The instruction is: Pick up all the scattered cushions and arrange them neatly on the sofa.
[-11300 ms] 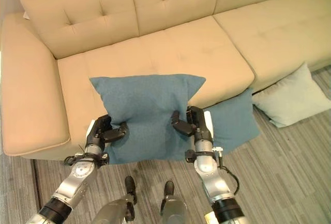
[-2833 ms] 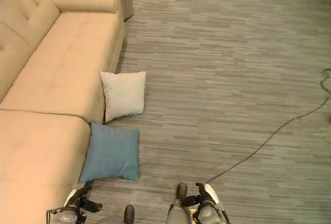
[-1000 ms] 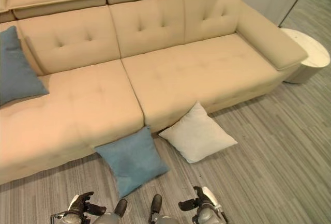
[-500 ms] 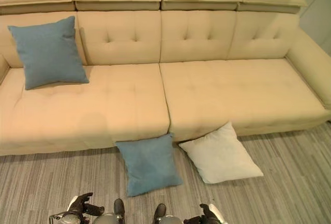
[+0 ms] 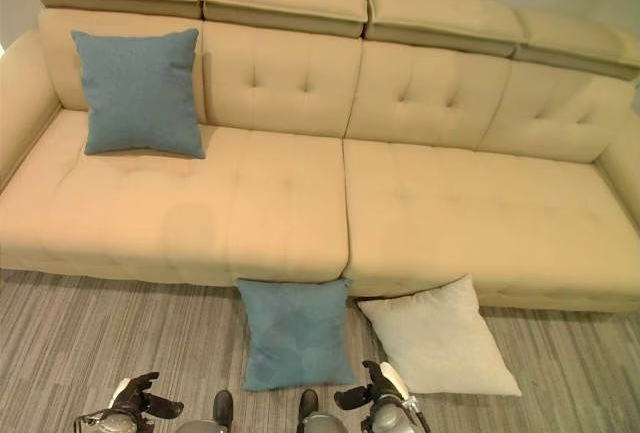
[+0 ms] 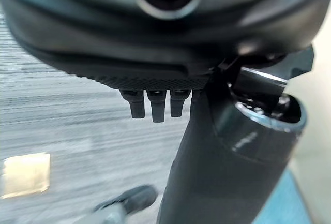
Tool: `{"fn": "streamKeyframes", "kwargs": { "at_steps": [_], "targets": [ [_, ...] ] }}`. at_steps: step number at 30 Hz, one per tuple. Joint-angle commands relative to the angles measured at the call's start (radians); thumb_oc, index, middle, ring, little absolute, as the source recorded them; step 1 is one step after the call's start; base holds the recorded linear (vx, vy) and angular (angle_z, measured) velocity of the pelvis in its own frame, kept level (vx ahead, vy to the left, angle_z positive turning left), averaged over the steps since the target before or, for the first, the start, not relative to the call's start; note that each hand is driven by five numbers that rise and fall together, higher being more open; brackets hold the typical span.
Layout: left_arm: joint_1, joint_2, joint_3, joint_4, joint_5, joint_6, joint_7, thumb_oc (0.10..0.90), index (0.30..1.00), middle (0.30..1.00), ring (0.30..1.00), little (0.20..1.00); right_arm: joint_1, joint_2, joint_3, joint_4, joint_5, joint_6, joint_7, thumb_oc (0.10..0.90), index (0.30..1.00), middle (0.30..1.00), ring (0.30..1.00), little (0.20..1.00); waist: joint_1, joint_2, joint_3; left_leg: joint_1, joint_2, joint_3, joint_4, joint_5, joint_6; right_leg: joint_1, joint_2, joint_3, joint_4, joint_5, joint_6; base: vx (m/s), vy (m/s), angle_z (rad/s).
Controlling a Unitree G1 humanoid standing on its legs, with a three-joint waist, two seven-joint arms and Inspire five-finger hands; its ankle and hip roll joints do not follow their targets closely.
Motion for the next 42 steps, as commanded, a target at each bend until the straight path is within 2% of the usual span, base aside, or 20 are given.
{"fn": "streamKeyframes", "kwargs": {
  "at_steps": [1, 2, 3, 7, 9, 10, 12, 13, 17, 18, 19, 25, 30, 31, 36, 38, 42],
  "targets": [
    [-0.058, 0.004, -0.008, -0.026, -0.033, -0.025, 0.022, 0.800, 0.900, 0.900, 0.900, 0.900, 0.001, -0.052, 0.008, -0.012, 0.011, -0.013, -0.025, 0.800, 0.900, 0.900, 0.900, 0.900, -0.009, -0.026, -0.002, -0.070, 0.003, -0.046, 0.007, -0.036, -0.040, -0.009, -0.021, 0.006, -0.048, -0.015, 0.040, -0.09, -0.270, 0.45],
    [-0.073, -0.005, -0.021, -0.053, -0.051, -0.030, 0.024, 0.800, 0.900, 0.900, 0.900, 0.900, -0.004, -0.063, -0.008, -0.022, 0.033, -0.015, -0.037, 0.800, 0.900, 0.900, 0.900, 0.900, -0.017, -0.016, 0.020, -0.106, 0.017, -0.051, 0.019, -0.022, -0.054, -0.016, -0.016, -0.021, -0.050, -0.020, 0.028, -0.08, -0.209, 0.50],
    [-0.074, -0.005, -0.021, -0.053, -0.051, -0.030, 0.024, 0.800, 0.900, 0.900, 0.900, 0.900, -0.005, -0.064, -0.008, -0.022, 0.033, -0.015, -0.037, 0.800, 0.900, 0.900, 0.900, 0.900, -0.019, -0.016, 0.019, -0.108, 0.017, -0.052, 0.020, -0.022, -0.055, -0.017, -0.016, -0.023, -0.050, -0.020, 0.028, -0.10, -0.177, 0.71],
    [-0.124, -0.019, -0.041, -0.133, -0.109, -0.054, 0.049, 0.800, 0.900, 0.900, 0.900, 0.900, -0.038, -0.093, -0.027, -0.032, 0.077, -0.018, -0.069, 0.800, 0.900, 0.900, 0.900, 0.900, -0.029, 0.004, 0.086, -0.205, 0.019, -0.049, 0.098, -0.017, -0.060, -0.083, -0.011, -0.058, -0.028, -0.023, 0.005, -0.17, -0.108, 0.30],
    [-0.171, -0.009, -0.049, -0.199, -0.168, -0.079, 0.085, 0.800, 0.900, 0.900, 0.900, 0.900, -0.096, -0.108, -0.033, -0.041, 0.123, -0.019, -0.095, 0.800, 0.900, 0.900, 0.900, 0.900, -0.031, 0.018, 0.136, -0.289, 0.027, -0.037, 0.135, -0.017, -0.054, -0.220, -0.010, -0.053, 0.057, -0.029, -0.004, -0.22, -0.044, 0.23],
    [-0.171, -0.009, -0.049, -0.199, -0.168, -0.079, 0.085, 0.800, 0.900, 0.900, 0.900, 0.900, -0.096, -0.108, -0.033, -0.041, 0.123, -0.019, -0.095, 0.800, 0.900, 0.900, 0.900, 0.900, -0.031, 0.018, 0.135, -0.291, 0.027, -0.037, 0.135, -0.017, -0.054, -0.222, -0.011, -0.053, 0.058, -0.029, -0.004, -0.11, 0.004, 0.00],
    [-0.201, 0.001, -0.053, -0.230, -0.200, -0.092, 0.111, 0.800, 0.900, 0.900, 0.900, 0.900, -0.137, -0.115, -0.036, -0.062, 0.157, -0.016, -0.115, 0.800, 0.900, 0.900, 0.900, 0.900, -0.034, 0.027, 0.147, -0.359, 0.027, -0.039, 0.159, -0.015, -0.048, -0.324, -0.011, -0.043, 0.130, -0.039, -0.006, -0.09, 0.016, -0.21],
    [-0.231, 0.013, -0.058, -0.249, -0.223, -0.103, 0.131, 0.800, 0.900, 0.900, 0.900, 0.900, -0.165, -0.123, -0.037, -0.076, 0.179, -0.016, -0.126, 0.800, 0.900, 0.900, 0.900, 0.900, -0.038, 0.028, 0.163, -0.414, 0.028, -0.037, 0.213, -0.041, -0.052, -0.383, -0.021, -0.039, 0.193, -0.072, -0.003, -0.09, 0.019, -0.18],
    [-0.348, 0.043, -0.064, -0.288, -0.275, -0.125, 0.190, 0.800, 0.900, 0.900, 0.900, 0.900, -0.290, -0.148, -0.032, -0.128, 0.238, -0.020, -0.182, 0.800, 0.900, 0.900, 0.900, 0.900, -0.051, 0.036, 0.190, -0.643, 0.022, -0.030, 0.356, -0.065, -0.038, -0.618, -0.042, -0.001, 0.338, -0.092, -0.016, -0.12, 0.027, -0.02],
    [-0.410, 0.059, -0.057, -0.300, -0.298, -0.134, 0.218, 0.800, 0.900, 0.900, 0.900, 0.900, -0.365, -0.163, -0.038, -0.152, 0.266, -0.024, -0.214, 0.800, 0.900, 0.900, 0.900, 0.900, -0.056, 0.034, 0.196, -0.760, 0.024, -0.029, 0.426, -0.078, -0.034, -0.728, -0.050, 0.021, 0.404, -0.097, -0.018, -0.09, 0.030, -0.01],
    [-0.412, 0.059, -0.057, -0.299, -0.298, -0.134, 0.218, 0.800, 0.900, 0.900, 0.900, 0.900, -0.367, -0.163, -0.038, -0.152, 0.266, -0.024, -0.214, 0.800, 0.900, 0.900, 0.900, 0.900, -0.056, 0.034, 0.194, -0.766, 0.024, -0.029, 0.430, -0.080, -0.033, -0.735, -0.050, 0.021, 0.408, -0.098, -0.018, -0.07, 0.029, -0.08],
    [-0.612, 0.131, -0.075, -0.327, -0.321, -0.133, 0.266, 0.800, 0.900, 0.900, 0.900, 0.900, -0.599, -0.232, -0.029, -0.208, 0.318, -0.045, -0.286, 0.800, 0.900, 0.900, 0.900, 0.900, -0.074, 0.036, 0.215, -1.074, 0.025, -0.042, 0.640, -0.138, -0.021, -1.020, -0.062, 0.078, 0.586, -0.129, -0.023, 0.00, 0.011, -0.05],
    [-0.770, 0.187, -0.109, -0.298, -0.335, -0.123, 0.280, 0.800, 0.900, 0.900, 0.900, 0.900, -0.749, -0.264, 0.003, -0.192, 0.338, -0.043, -0.325, 0.800, 0.900, 0.900, 0.900, 0.900, -0.084, 0.035, 0.235, -1.253, 0.007, -0.048, 0.784, -0.178, -0.013, -1.193, -0.063, 0.101, 0.721, -0.167, -0.029, 0.04, 0.021, 0.05],
    [-0.824, 0.199, -0.134, -0.289, -0.335, -0.121, 0.288, 0.800, 0.900, 0.900, 0.900, 0.900, -0.804, -0.262, 0.018, -0.194, 0.351, -0.049, -0.340, 0.800, 0.900, 0.900, 0.900, 0.900, -0.085, 0.034, 0.246, -1.314, 0.001, -0.051, 0.844, -0.190, -0.011, -1.247, -0.063, 0.108, 0.766, -0.177, -0.030, 0.07, 0.005, 0.03],
    [-0.908, 0.207, -0.164, -0.287, -0.369, -0.125, 0.293, 0.800, 0.900, 0.900, 0.900, 0.900, -0.899, -0.247, 0.068, -0.211, 0.368, -0.053, -0.350, 0.800, 0.900, 0.900, 0.900, 0.900, -0.083, 0.026, 0.255, -1.421, -0.004, -0.056, 0.952, -0.222, -0.006, -1.348, -0.057, 0.119, 0.851, -0.195, -0.029, 0.07, 0.000, -0.06],
    [-0.984, 0.202, -0.196, -0.284, -0.387, -0.120, 0.301, 0.800, 0.900, 0.900, 0.900, 0.900, -0.971, -0.222, 0.108, -0.236, 0.366, -0.050, -0.358, 0.800, 0.900, 0.900, 0.900, 0.900, -0.081, 0.022, 0.270, -1.480, -0.002, -0.068, 1.006, -0.238, -0.001, -1.403, -0.057, 0.122, 0.898, -0.206, -0.028, 0.06, 0.000, -0.06],
    [-1.070, 0.206, -0.246, -0.302, -0.368, -0.111, 0.305, 0.800, 0.900, 0.900, 0.900, 0.900, -1.043, -0.207, 0.152, -0.292, 0.354, -0.046, -0.372, 0.800, 0.900, 0.900, 0.900, 0.900, -0.086, 0.016, 0.299, -1.518, -0.003, -0.074, 1.053, -0.254, 0.004, -1.446, -0.054, 0.138, 0.941, -0.217, -0.033, 0.04, -0.012, 0.01]
  ]
}}
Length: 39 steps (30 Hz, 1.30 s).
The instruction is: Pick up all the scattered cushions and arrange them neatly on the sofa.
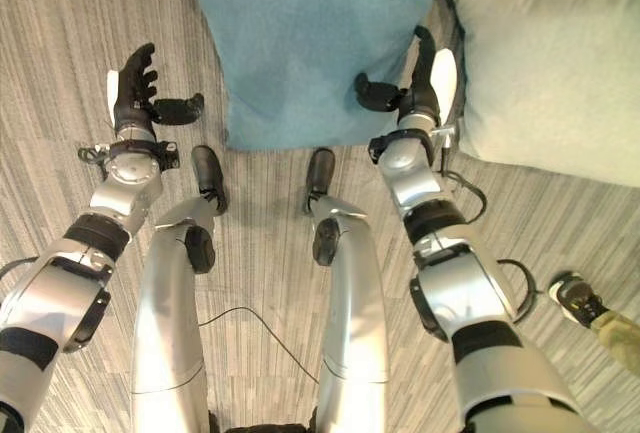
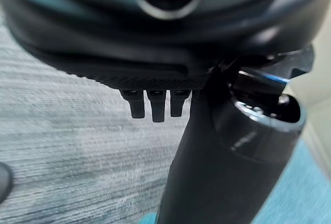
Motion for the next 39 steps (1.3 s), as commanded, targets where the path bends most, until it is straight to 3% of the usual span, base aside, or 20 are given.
{"fn": "streamKeyframes", "kwargs": {
  "at_steps": [1, 7, 8, 9, 10, 11, 12, 19, 26, 33, 36, 39],
  "targets": [
    [-0.040, 0.000, -0.023, -0.032, 0.014, -0.039, 0.038, 0.800, 0.900, 0.900, 0.900, 0.900, -0.001, 0.037, 0.059, -0.131, -0.011, -0.038, -0.051, 0.800, 0.900, 0.900, 0.900, 0.900, -0.008, -0.018, -0.058, -0.002, -0.031, -0.021, 0.083, -0.122, -0.006, 0.031, 0.018, 0.113, -0.020, -0.056, 0.083, 0.00, 0.000, 0.00],
    [-0.126, -0.064, -0.078, -0.064, -0.061, -0.059, 0.018, 0.800, 0.900, 0.900, 0.900, 0.900, -0.087, 0.113, 0.091, -0.197, 0.016, -0.059, -0.066, 0.800, 0.900, 0.900, 0.900, 0.900, -0.009, -0.026, -0.028, -0.002, -0.026, -0.022, 0.083, -0.123, -0.004, 0.025, 0.028, 0.124, -0.023, -0.045, 0.090, 0.01, -0.001, -0.05],
    [-0.128, -0.093, -0.073, -0.080, -0.095, -0.071, 0.017, 0.800, 0.900, 0.900, 0.900, 0.900, -0.090, 0.132, 0.085, -0.211, 0.024, -0.067, -0.072, 0.712, 0.768, 0.768, 0.768, 0.768, -0.011, -0.025, -0.028, -0.002, -0.026, -0.022, 0.084, -0.123, -0.003, 0.025, 0.032, 0.122, -0.025, -0.043, 0.091, 0.00, -0.004, -0.08],
    [-0.130, -0.130, -0.073, -0.111, -0.130, -0.084, 0.011, 0.800, 0.900, 0.900, 0.900, 0.900, -0.095, 0.150, 0.077, -0.235, 0.027, -0.082, -0.071, 0.422, 0.333, 0.333, 0.333, 0.333, -0.014, -0.024, -0.028, -0.002, -0.023, -0.019, 0.085, -0.121, -0.003, 0.025, 0.038, 0.122, -0.027, -0.037, 0.091, -0.01, -0.017, -0.11],
    [-0.126, -0.153, -0.073, -0.131, -0.152, -0.090, 0.014, 0.671, 0.707, 0.707, 0.707, 0.707, -0.096, 0.158, 0.067, -0.257, 0.035, -0.090, -0.077, 0.400, 0.300, 0.300, 0.300, 0.300, -0.016, -0.025, -0.028, -0.002, -0.022, -0.018, 0.084, -0.120, -0.004, 0.025, 0.040, 0.120, -0.029, -0.036, 0.091, -0.01, -0.015, -0.10],
    [-0.125, -0.154, -0.074, -0.133, -0.152, -0.090, 0.015, 0.469, 0.404, 0.404, 0.404, 0.404, -0.094, 0.157, 0.066, -0.259, 0.035, -0.089, -0.077, 0.400, 0.300, 0.300, 0.300, 0.300, -0.015, -0.025, -0.028, -0.002, -0.022, -0.018, 0.084, -0.120, -0.004, 0.025, 0.040, 0.120, -0.029, -0.035, 0.091, -0.01, -0.007, -0.08],
    [-0.125, -0.170, -0.074, -0.155, -0.168, -0.095, 0.015, 0.400, 0.300, 0.300, 0.300, 0.300, -0.089, 0.162, 0.062, -0.285, 0.035, -0.097, -0.081, 0.400, 0.300, 0.300, 0.300, 0.300, -0.017, -0.023, -0.028, -0.002, -0.024, -0.022, 0.082, -0.118, -0.005, 0.025, 0.044, 0.118, -0.031, -0.033, 0.092, 0.00, 0.000, 0.00],
    [-0.096, -0.197, -0.051, -0.259, -0.205, -0.114, 0.019, 0.400, 0.300, 0.300, 0.300, 0.300, -0.041, 0.153, 0.006, -0.385, 0.032, -0.130, -0.079, 0.400, 0.300, 0.300, 0.300, 0.300, -0.026, -0.017, -0.056, -0.002, -0.021, -0.021, 0.049, -0.103, -0.013, 0.025, 0.061, 0.107, -0.060, -0.011, 0.096, 0.00, -0.006, 0.00],
    [-0.010, -0.202, -0.010, -0.460, -0.200, -0.137, 0.022, 0.400, 0.300, 0.300, 0.300, 0.300, 0.090, 0.107, -0.065, -0.537, -0.029, -0.128, -0.075, 0.400, 0.300, 0.300, 0.300, 0.300, -0.043, 0.000, -0.163, 0.037, -0.022, -0.010, -0.132, -0.037, -0.034, 0.056, 0.077, 0.077, -0.189, 0.027, 0.114, -0.06, -0.021, -0.01],
    [0.158, -0.213, 0.030, -0.650, -0.112, -0.127, -0.003, 0.400, 0.300, 0.300, 0.300, 0.300, 0.255, 0.102, -0.087, -0.677, -0.119, -0.124, -0.033, 0.400, 0.300, 0.300, 0.300, 0.300, -0.051, 0.018, -0.176, 0.302, 0.002, -0.015, -0.404, 0.034, -0.058, 0.296, 0.075, 0.054, -0.383, 0.053, 0.122, -0.08, -0.008, 0.00],
    [0.253, -0.223, 0.016, -0.706, -0.049, -0.112, -0.027, 0.400, 0.300, 0.300, 0.300, 0.300, 0.360, 0.098, -0.096, -0.748, -0.173, -0.120, -0.010, 0.400, 0.300, 0.300, 0.300, 0.300, -0.056, 0.022, -0.192, 0.450, 0.010, -0.018, -0.516, 0.060, -0.068, 0.434, 0.065, 0.034, -0.470, 0.063, 0.124, -0.02, -0.028, 0.02],
    [0.365, -0.222, 0.003, -0.766, -0.005, -0.110, -0.050, 0.400, 0.300, 0.300, 0.300, 0.300, 0.506, 0.102, -0.105, -0.827, -0.194, -0.129, 0.030, 0.400, 0.300, 0.300, 0.300, 0.300, -0.052, 0.024, -0.219, 0.617, 0.008, -0.010, -0.646, 0.121, -0.075, 0.584, 0.061, 0.005, -0.587, 0.105, 0.120, -0.06, -0.051, 0.09]
  ]
}}
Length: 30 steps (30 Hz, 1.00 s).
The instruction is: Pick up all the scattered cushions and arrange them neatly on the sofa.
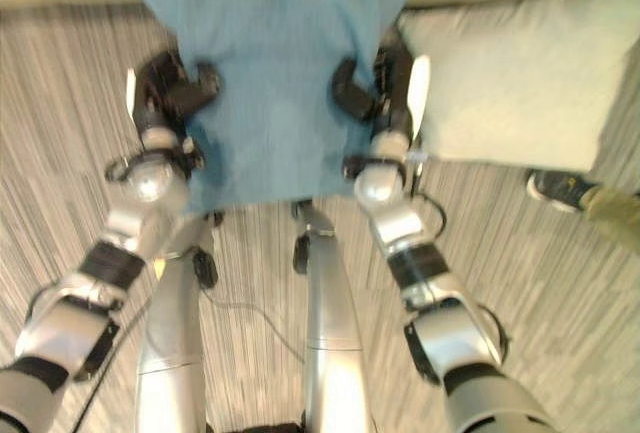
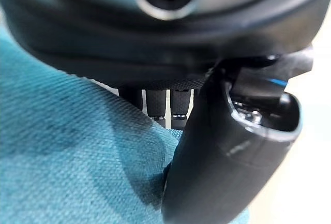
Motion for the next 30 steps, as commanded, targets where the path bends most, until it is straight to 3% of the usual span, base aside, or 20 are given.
{"fn": "streamKeyframes", "kwargs": {
  "at_steps": [1, 3, 4, 5, 8, 11, 13, 17, 22, 23, 24, 27, 28, 30],
  "targets": [
    [0.017, -0.128, -0.090, -0.215, 0.146, -0.127, -0.137, 0.400, 0.300, 0.300, 0.300, 0.300, 0.055, 0.050, 0.021, -0.225, -0.091, -0.153, 0.049, 0.400, 0.300, 0.300, 0.300, 0.300, 0.000, 0.070, -0.213, 0.073, 0.040, -0.080, -0.119, -0.018, -0.053, 0.107, 0.041, -0.018, -0.160, -0.015, 0.066, 0.03, -0.065, 0.05],
    [0.076, -0.117, -0.102, -0.247, 0.171, -0.130, -0.154, 0.400, 0.300, 0.300, 0.300, 0.300, 0.136, 0.052, 0.019, -0.245, -0.082, -0.167, 0.077, 0.400, 0.300, 0.300, 0.300, 0.300, 0.000, 0.072, -0.229, 0.194, 0.043, -0.071, -0.185, -0.004, -0.062, 0.223, 0.047, -0.034, -0.227, -0.007, 0.066, 0.03, -0.040, 0.07],
    [0.076, -0.117, -0.102, -0.247, 0.171, -0.130, -0.154, 0.400, 0.300, 0.300, 0.300, 0.300, 0.136, 0.052, 0.019, -0.245, -0.082, -0.167, 0.077, 0.400, 0.300, 0.300, 0.300, 0.300, 0.000, 0.072, -0.228, 0.196, 0.043, -0.071, -0.185, -0.003, -0.062, 0.224, 0.048, -0.034, -0.227, -0.007, 0.066, 0.07, -0.028, 0.08],
    [0.150, -0.095, -0.091, -0.272, 0.203, -0.138, -0.169, 0.400, 0.300, 0.300, 0.300, 0.300, 0.210, 0.052, 0.013, -0.272, -0.080, -0.175, 0.102, 0.400, 0.300, 0.300, 0.300, 0.300, -0.001, 0.076, -0.247, 0.303, 0.049, -0.057, -0.230, 0.006, -0.070, 0.329, 0.053, -0.047, -0.283, -0.001, 0.063, 0.09, -0.030, 0.05],
    [0.261, -0.089, -0.059, -0.301, 0.199, -0.146, -0.187, 0.400, 0.300, 0.300, 0.300, 0.300, 0.324, 0.062, -0.004, -0.317, -0.074, -0.191, 0.141, 0.400, 0.300, 0.300, 0.300, 0.300, -0.004, 0.077, -0.277, 0.439, 0.068, -0.036, -0.278, 0.013, -0.079, 0.472, 0.066, -0.059, -0.345, 0.001, 0.058, 0.10, -0.035, -0.06],
    [0.331, -0.078, -0.042, -0.316, 0.195, -0.149, -0.198, 0.400, 0.300, 0.300, 0.300, 0.300, 0.387, 0.054, -0.028, -0.344, -0.076, -0.196, 0.154, 0.400, 0.300, 0.300, 0.300, 0.300, -0.002, 0.077, -0.293, 0.519, 0.078, -0.023, -0.298, 0.015, -0.081, 0.564, 0.076, -0.061, -0.381, -0.003, 0.054, 0.08, -0.039, -0.03],
    [0.430, -0.060, -0.025, -0.317, 0.193, -0.152, -0.231, 0.400, 0.300, 0.300, 0.300, 0.300, 0.491, 0.032, -0.084, -0.396, -0.098, -0.216, 0.168, 0.400, 0.300, 0.300, 0.300, 0.300, -0.010, 0.082, -0.333, 0.616, 0.087, -0.004, -0.312, 0.010, -0.081, 0.680, 0.091, -0.065, -0.420, -0.016, 0.048, 0.16, -0.056, -0.01],
    [0.525, -0.057, -0.008, -0.314, 0.194, -0.140, -0.242, 0.400, 0.300, 0.300, 0.300, 0.300, 0.559, 0.012, -0.124, -0.432, -0.109, -0.225, 0.181, 0.400, 0.300, 0.300, 0.300, 0.300, -0.016, 0.080, -0.384, 0.726, 0.098, 0.007, -0.309, -0.014, -0.076, 0.801, 0.106, -0.049, -0.445, -0.033, 0.040, 0.16, -0.038, -0.01],
    [0.576, -0.060, 0.008, -0.340, 0.188, -0.135, -0.248, 0.400, 0.300, 0.300, 0.300, 0.300, 0.599, 0.003, -0.146, -0.455, -0.105, -0.229, 0.191, 0.400, 0.300, 0.300, 0.300, 0.300, -0.008, 0.070, -0.419, 0.775, 0.081, -0.015, -0.261, -0.056, -0.058, 0.890, 0.110, -0.030, -0.478, -0.039, 0.034, 0.13, 0.017, -0.06],
    [0.584, -0.068, 0.010, -0.356, 0.183, -0.135, -0.240, 0.400, 0.300, 0.300, 0.300, 0.300, 0.604, 0.001, -0.153, -0.462, -0.095, -0.231, 0.196, 0.400, 0.300, 0.300, 0.300, 0.300, 0.002, 0.067, -0.431, 0.787, 0.048, -0.046, -0.259, -0.072, -0.049, 0.928, 0.103, -0.026, -0.502, -0.038, 0.037, 0.14, 0.045, -0.01],
    [0.584, -0.070, 0.009, -0.358, 0.183, -0.135, -0.238, 0.400, 0.300, 0.300, 0.300, 0.300, 0.610, 0.003, -0.157, -0.464, -0.090, -0.231, 0.197, 0.400, 0.300, 0.300, 0.300, 0.300, 0.003, 0.067, -0.440, 0.791, 0.044, -0.047, -0.269, -0.070, -0.049, 0.939, 0.099, -0.033, -0.510, -0.038, 0.040, 0.19, 0.073, 0.02],
    [0.576, -0.079, -0.001, -0.373, 0.186, -0.124, -0.225, 0.400, 0.300, 0.300, 0.300, 0.300, 0.614, 0.012, -0.172, -0.482, -0.067, -0.232, 0.187, 0.400, 0.300, 0.300, 0.300, 0.300, 0.016, 0.058, -0.448, 0.748, 0.004, -0.075, -0.287, -0.054, -0.047, 0.964, 0.086, -0.033, -0.526, -0.030, 0.052, 0.13, 0.106, 0.09],
    [0.560, -0.080, -0.003, -0.384, 0.200, -0.121, -0.216, 0.400, 0.300, 0.300, 0.300, 0.300, 0.601, 0.014, -0.174, -0.491, -0.069, -0.232, 0.175, 0.400, 0.300, 0.300, 0.300, 0.300, 0.030, 0.054, -0.440, 0.690, -0.033, -0.104, -0.271, -0.039, -0.050, 0.976, 0.092, -0.016, -0.521, -0.034, 0.054, 0.06, 0.079, 0.09],
    [0.559, -0.080, -0.003, -0.383, 0.200, -0.121, -0.216, 0.400, 0.300, 0.300, 0.300, 0.300, 0.601, 0.014, -0.175, -0.491, -0.069, -0.232, 0.175, 0.400, 0.300, 0.300, 0.300, 0.300, 0.031, 0.053, -0.439, 0.689, -0.034, -0.103, -0.269, -0.041, -0.049, 0.975, 0.092, -0.015, -0.519, -0.035, 0.054, 0.06, 0.065, -0.06]
  ]
}}
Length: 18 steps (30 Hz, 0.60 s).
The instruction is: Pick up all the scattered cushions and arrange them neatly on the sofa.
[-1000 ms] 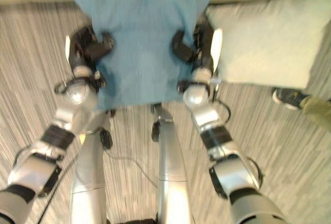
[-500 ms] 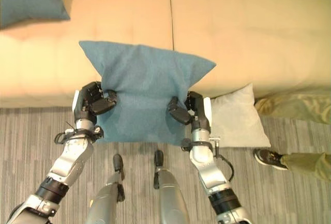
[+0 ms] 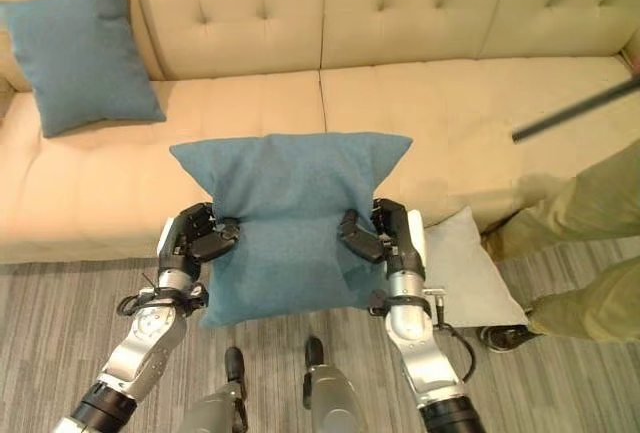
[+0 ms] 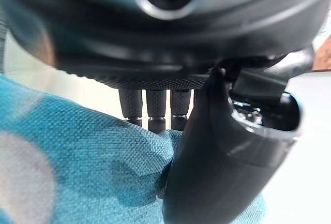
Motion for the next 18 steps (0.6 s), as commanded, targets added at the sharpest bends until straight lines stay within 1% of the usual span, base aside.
{"fn": "streamKeyframes", "kwargs": {
  "at_steps": [1, 2, 3, 4, 5, 6, 7, 8, 9, 10, 11, 12, 13, 14, 15, 17, 18],
  "targets": [
    [-0.024, -0.002, -0.029, -0.145, 0.046, -0.094, -0.012, 0.400, 0.300, 0.300, 0.300, 0.300, -0.024, 0.020, -0.024, -0.193, 0.018, -0.172, -0.031, 0.400, 0.300, 0.300, 0.300, 0.300, 0.021, -0.064, -0.200, -0.057, -0.066, -0.034, 0.007, -0.060, -0.006, 0.185, 0.015, 0.045, -0.193, -0.009, 0.057, 0.13, 0.109, -0.22],
    [-0.025, -0.001, -0.031, -0.149, 0.049, -0.092, -0.011, 0.400, 0.300, 0.300, 0.300, 0.300, -0.026, 0.021, -0.021, -0.200, 0.013, -0.171, -0.027, 0.400, 0.300, 0.300, 0.300, 0.300, 0.025, -0.065, -0.205, -0.043, -0.069, -0.037, 0.003, -0.067, 0.002, 0.192, 0.014, 0.052, -0.190, -0.011, 0.063, 0.28, 0.254, -0.31],
    [-0.026, -0.002, -0.040, -0.157, 0.048, -0.094, -0.012, 0.400, 0.300, 0.300, 0.300, 0.300, -0.041, 0.020, -0.016, -0.203, 0.000, -0.169, -0.023, 0.400, 0.300, 0.300, 0.300, 0.300, 0.029, -0.064, -0.213, -0.017, -0.087, -0.048, -0.004, -0.085, 0.019, 0.202, 0.002, 0.069, -0.165, -0.024, 0.077, 0.34, 0.348, -0.20],
    [-0.025, 0.002, -0.039, -0.158, 0.051, -0.092, -0.010, 0.400, 0.300, 0.300, 0.300, 0.300, -0.054, 0.026, -0.010, -0.201, -0.002, -0.164, -0.017, 0.400, 0.300, 0.300, 0.300, 0.300, 0.035, -0.063, -0.212, 0.012, -0.085, -0.027, -0.007, -0.104, 0.042, 0.191, -0.013, 0.087, -0.099, -0.031, 0.094, 0.32, 0.363, -0.42],
    [-0.024, 0.005, -0.041, -0.156, 0.056, -0.089, -0.008, 0.400, 0.300, 0.300, 0.300, 0.300, -0.061, 0.031, -0.009, -0.201, -0.004, -0.162, -0.016, 0.400, 0.300, 0.300, 0.300, 0.300, 0.039, -0.063, -0.208, 0.027, -0.086, -0.014, -0.008, -0.113, 0.057, 0.178, -0.021, 0.098, -0.046, -0.027, 0.107, 0.16, 0.220, -0.95],
    [-0.024, 0.005, -0.041, -0.156, 0.056, -0.089, -0.008, 0.400, 0.300, 0.300, 0.300, 0.300, -0.061, 0.031, -0.009, -0.201, -0.004, -0.162, -0.016, 0.400, 0.300, 0.300, 0.300, 0.300, 0.043, -0.065, -0.207, 0.029, -0.087, -0.009, -0.009, -0.113, 0.058, 0.175, -0.022, 0.103, -0.039, -0.030, 0.108, 0.11, 0.193, -1.06],
    [-0.021, 0.015, -0.037, -0.154, 0.057, -0.085, -0.007, 0.400, 0.300, 0.300, 0.300, 0.300, -0.081, 0.037, -0.002, -0.203, -0.015, -0.158, -0.010, 0.400, 0.300, 0.300, 0.300, 0.300, 0.044, -0.067, -0.190, 0.053, -0.088, 0.016, -0.010, -0.126, 0.085, 0.128, -0.036, 0.122, 0.083, 0.016, 0.134, 0.10, 0.216, -0.89],
    [-0.016, 0.022, -0.030, -0.155, 0.061, -0.083, -0.003, 0.400, 0.300, 0.300, 0.300, 0.300, -0.089, 0.048, 0.004, -0.205, -0.016, -0.159, -0.007, 0.400, 0.300, 0.300, 0.300, 0.300, 0.047, -0.063, -0.174, 0.072, -0.083, 0.035, -0.010, -0.141, 0.105, 0.081, -0.045, 0.119, 0.181, 0.041, 0.144, 0.12, 0.243, -0.40],
    [-0.012, 0.024, -0.025, -0.156, 0.064, -0.082, -0.002, 0.400, 0.300, 0.300, 0.300, 0.300, -0.088, 0.052, 0.004, -0.208, -0.016, -0.161, -0.003, 0.400, 0.300, 0.300, 0.300, 0.300, 0.050, -0.062, -0.169, 0.080, -0.083, 0.043, -0.009, -0.149, 0.111, 0.056, -0.054, 0.107, 0.213, 0.047, 0.145, 0.16, 0.161, -0.68],
    [-0.010, 0.023, -0.019, -0.152, 0.064, -0.083, -0.001, 0.400, 0.300, 0.300, 0.300, 0.300, -0.089, 0.058, 0.008, -0.208, -0.015, -0.164, 0.005, 0.400, 0.300, 0.300, 0.300, 0.300, 0.052, -0.062, -0.169, 0.108, -0.085, 0.052, -0.023, -0.160, 0.113, 0.027, -0.071, 0.071, 0.194, 0.043, 0.139, 0.19, 0.067, -0.85],
    [-0.008, 0.024, -0.014, -0.152, 0.064, -0.084, -0.002, 0.400, 0.300, 0.300, 0.300, 0.300, -0.094, 0.057, 0.013, -0.206, -0.013, -0.165, 0.010, 0.400, 0.300, 0.300, 0.300, 0.300, 0.051, -0.059, -0.170, 0.122, -0.084, 0.054, -0.036, -0.164, 0.112, 0.014, -0.075, 0.052, 0.161, 0.035, 0.135, 0.24, 0.024, -0.78],
    [-0.005, 0.022, -0.012, -0.153, 0.063, -0.086, -0.005, 0.400, 0.300, 0.300, 0.300, 0.300, -0.099, 0.054, 0.014, -0.206, -0.011, -0.165, 0.014, 0.400, 0.300, 0.300, 0.300, 0.300, 0.049, -0.062, -0.173, 0.132, -0.088, 0.054, -0.047, -0.167, 0.110, 0.004, -0.069, 0.043, 0.111, 0.031, 0.131, 0.14, -0.014, -0.30],
    [-0.005, 0.022, -0.011, -0.153, 0.063, -0.086, -0.005, 0.400, 0.300, 0.300, 0.300, 0.300, -0.099, 0.053, 0.014, -0.206, -0.011, -0.165, 0.014, 0.400, 0.300, 0.300, 0.300, 0.300, 0.048, -0.060, -0.172, 0.135, -0.086, 0.052, -0.050, -0.167, 0.109, 0.009, -0.067, 0.041, 0.107, 0.032, 0.130, 0.22, -0.067, -0.19],
    [-0.004, 0.015, -0.010, -0.153, 0.055, -0.087, -0.010, 0.400, 0.300, 0.300, 0.300, 0.300, -0.104, 0.045, 0.013, -0.204, -0.010, -0.162, 0.018, 0.400, 0.300, 0.300, 0.300, 0.300, 0.039, -0.068, -0.171, 0.150, -0.097, 0.041, -0.059, -0.174, 0.104, -0.013, -0.039, 0.056, -0.001, 0.050, 0.126, 0.30, -0.133, -0.13],
    [-0.007, 0.012, -0.006, -0.151, 0.046, -0.093, -0.016, 0.400, 0.300, 0.300, 0.300, 0.300, -0.102, 0.035, 0.008, -0.202, -0.012, -0.165, 0.016, 0.400, 0.300, 0.300, 0.300, 0.300, 0.033, -0.077, -0.173, 0.162, -0.111, 0.028, -0.068, -0.184, 0.098, -0.020, -0.029, 0.065, -0.097, 0.074, 0.127, 0.29, -0.131, -0.05],
    [-0.005, 0.008, -0.004, -0.151, 0.045, -0.095, -0.020, 0.400, 0.300, 0.300, 0.300, 0.300, -0.096, 0.032, 0.003, -0.208, -0.013, -0.168, 0.016, 0.400, 0.300, 0.300, 0.300, 0.300, 0.030, -0.079, -0.175, 0.167, -0.116, 0.023, -0.067, -0.192, 0.095, 0.002, -0.029, 0.065, -0.127, 0.079, 0.125, 0.20, -0.097, 0.30],
    [0.000, 0.005, -0.007, -0.152, 0.046, -0.090, -0.024, 0.400, 0.300, 0.300, 0.300, 0.300, -0.088, 0.033, 0.002, -0.208, -0.014, -0.168, 0.021, 0.400, 0.300, 0.300, 0.300, 0.300, 0.028, -0.079, -0.179, 0.173, -0.115, 0.022, -0.062, -0.201, 0.092, 0.018, -0.019, 0.073, -0.127, 0.077, 0.116, 0.32, -0.190, 0.40]
  ]
}}
